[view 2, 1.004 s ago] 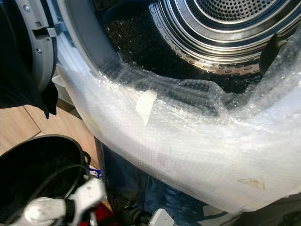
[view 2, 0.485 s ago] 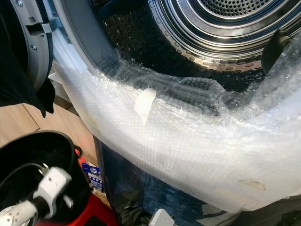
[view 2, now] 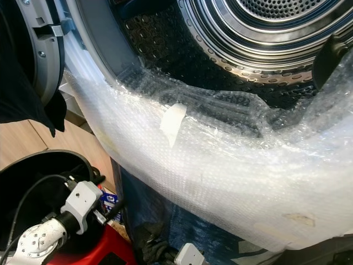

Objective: Clothes washing

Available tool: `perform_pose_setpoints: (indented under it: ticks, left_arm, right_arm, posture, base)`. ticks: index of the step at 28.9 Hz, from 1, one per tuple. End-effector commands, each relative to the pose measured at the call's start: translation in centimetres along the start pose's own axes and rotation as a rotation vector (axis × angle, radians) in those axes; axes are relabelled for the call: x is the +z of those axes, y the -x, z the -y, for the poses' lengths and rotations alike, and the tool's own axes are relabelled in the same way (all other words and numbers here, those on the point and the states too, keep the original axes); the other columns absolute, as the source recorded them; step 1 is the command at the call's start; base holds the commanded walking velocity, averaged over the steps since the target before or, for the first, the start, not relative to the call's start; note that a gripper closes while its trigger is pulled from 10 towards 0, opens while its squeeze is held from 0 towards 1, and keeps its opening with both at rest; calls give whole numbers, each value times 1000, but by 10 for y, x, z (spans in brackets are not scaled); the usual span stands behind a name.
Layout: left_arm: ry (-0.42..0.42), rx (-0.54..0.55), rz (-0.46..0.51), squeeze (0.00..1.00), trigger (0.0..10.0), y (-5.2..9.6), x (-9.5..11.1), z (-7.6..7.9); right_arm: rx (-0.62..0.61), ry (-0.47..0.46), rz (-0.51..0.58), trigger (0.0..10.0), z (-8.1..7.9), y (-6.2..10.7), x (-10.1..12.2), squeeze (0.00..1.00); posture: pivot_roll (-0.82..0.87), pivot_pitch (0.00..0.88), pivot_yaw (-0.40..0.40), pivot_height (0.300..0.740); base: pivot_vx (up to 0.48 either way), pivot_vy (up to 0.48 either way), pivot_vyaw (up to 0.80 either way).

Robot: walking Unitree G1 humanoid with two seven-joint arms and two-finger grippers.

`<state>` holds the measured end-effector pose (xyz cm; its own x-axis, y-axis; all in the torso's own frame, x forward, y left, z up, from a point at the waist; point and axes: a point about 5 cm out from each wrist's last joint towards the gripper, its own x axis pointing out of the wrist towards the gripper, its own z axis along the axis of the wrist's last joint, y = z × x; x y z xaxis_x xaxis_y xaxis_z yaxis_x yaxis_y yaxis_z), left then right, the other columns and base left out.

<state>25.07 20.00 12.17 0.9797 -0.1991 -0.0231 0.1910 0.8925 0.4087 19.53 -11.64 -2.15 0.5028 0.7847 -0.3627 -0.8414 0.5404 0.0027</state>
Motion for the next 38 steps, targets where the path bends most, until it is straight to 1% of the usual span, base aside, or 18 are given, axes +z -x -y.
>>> perform_pose_setpoints:
  ticks: [1,2,6,7,11,15,16,17,18,23,25,27,28,29,32,33,34,38]
  left_arm:
    - [4,176,-43,0,10000,9,-14,-15]
    - [18,269,-58,0,10000,13,-20,-22]
    - [16,339,-103,0,10000,14,-34,-22]
    - [61,336,-128,0,10000,12,-41,-18]
    - [55,306,-167,0,10000,10,-55,-8]
    - [60,299,-189,0,10000,11,-63,-1]
    - [79,303,-186,0,10000,10,-63,0]
    - [98,301,-172,0,10000,6,-60,2]
    - [96,295,-160,0,10000,3,-59,3]
    - [96,286,-143,0,10000,-4,-58,6]
    - [90,277,-133,0,10000,-6,-58,8]
    - [92,274,-133,0,10000,-7,-58,8]
    - [92,270,-132,0,10000,-7,-58,9]
    - [90,267,-132,0,10000,-8,-59,10]
    - [90,266,-129,0,10000,-9,-59,10]
    - [90,266,-128,0,10000,-10,-59,10]
    - [90,266,-126,0,10000,-11,-59,10]
    - [91,266,-122,0,10000,-12,-60,11]
  right_arm:
    - [-6,-14,12,0,-1,1,0,0]
    - [-5,-21,22,0,-1,0,1,0]
    - [25,-40,80,0,-3,0,10,0]
    - [53,-46,109,0,-6,1,16,0]
    - [90,-51,145,0,-7,6,24,0]
    - [141,-90,212,0,-9,12,39,0]
    - [183,-112,228,0,-12,15,43,0]
    - [269,-152,246,0,-20,22,51,0]
    - [295,-164,250,0,-23,25,54,0]
    - [359,-199,323,0,-31,30,73,0]
    - [393,-221,376,0,-34,33,88,0]
    - [402,-227,397,0,-34,34,93,0]
    - [406,-229,423,0,-35,36,100,0]
    - [412,-235,471,0,-33,39,114,0]
    - [400,-233,513,0,-30,41,128,0]
    - [387,-234,536,0,-28,41,134,0]
    - [379,-234,591,0,-26,40,148,0]
    - [376,-231,658,0,-23,41,168,0]
  posture:
    - [110,122,-5,740]
    - [110,122,-5,740]
    - [107,116,-8,740]
    - [107,116,-8,740]
    - [87,101,-3,740]
    - [65,90,1,740]
    - [65,90,1,740]
    - [60,86,1,740]
    - [59,79,-1,740]
    - [52,70,-1,740]
    - [52,70,-1,740]
    - [52,70,-1,740]
    - [52,70,-1,740]
    - [45,61,-1,740]
    - [45,63,-3,740]
    - [45,63,-3,740]
    - [45,63,-3,740]
    - [47,68,-8,740]
  base:
    - [0,0,0]
    - [0,0,0]
    - [0,0,0]
    - [0,0,0]
    - [0,0,0]
    - [0,0,0]
    - [0,0,0]
    - [0,0,0]
    - [0,0,0]
    - [0,0,0]
    - [0,0,0]
    - [0,0,0]
    - [0,0,0]
    - [0,0,0]
    - [0,0,0]
    - [0,0,0]
    - [0,0,0]
    - [0,0,0]
